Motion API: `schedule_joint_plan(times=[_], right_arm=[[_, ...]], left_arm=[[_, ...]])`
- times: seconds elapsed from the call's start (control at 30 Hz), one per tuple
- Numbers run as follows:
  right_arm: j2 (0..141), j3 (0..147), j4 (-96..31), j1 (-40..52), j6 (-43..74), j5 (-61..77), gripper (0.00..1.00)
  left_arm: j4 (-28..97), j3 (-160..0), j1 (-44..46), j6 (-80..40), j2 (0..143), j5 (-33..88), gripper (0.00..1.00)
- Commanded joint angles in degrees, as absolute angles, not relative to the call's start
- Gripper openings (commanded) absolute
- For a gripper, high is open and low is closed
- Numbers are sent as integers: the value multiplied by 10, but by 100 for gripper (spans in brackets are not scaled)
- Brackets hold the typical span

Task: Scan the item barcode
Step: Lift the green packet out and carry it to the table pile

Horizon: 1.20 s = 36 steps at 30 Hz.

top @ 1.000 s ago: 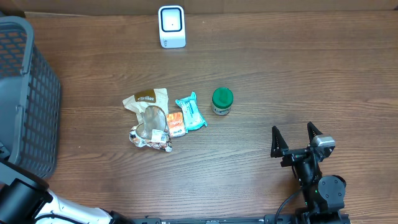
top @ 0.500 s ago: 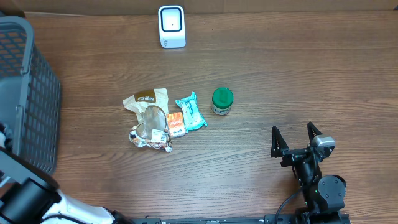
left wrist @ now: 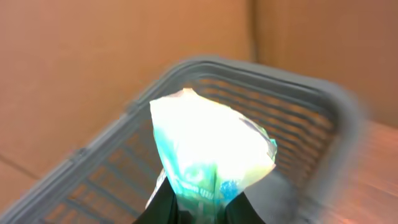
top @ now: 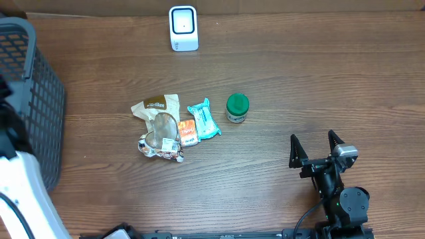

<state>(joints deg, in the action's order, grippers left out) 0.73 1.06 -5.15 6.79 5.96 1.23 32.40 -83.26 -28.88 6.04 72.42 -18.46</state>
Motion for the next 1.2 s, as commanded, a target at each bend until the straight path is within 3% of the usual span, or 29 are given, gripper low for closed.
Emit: schedule_joint_plan(times=[0.0, 0.2, 0.43, 0.9, 1.17], right_arm=[[2, 5, -48, 67, 60, 11, 100], [2, 5, -48, 67, 60, 11, 100], [2, 5, -48, 67, 60, 11, 100], [2, 5, -48, 67, 60, 11, 100], [2, 5, -48, 67, 60, 11, 100]], left_arm=[[401, -834, -212, -10, 704, -154, 4], [530, -808, -94, -57, 743, -72, 4], [550, -752, -6, -65, 834, -76, 4], [538, -742, 0, -131, 1054, -73, 4], [533, -742, 1, -136, 1093, 17, 7]])
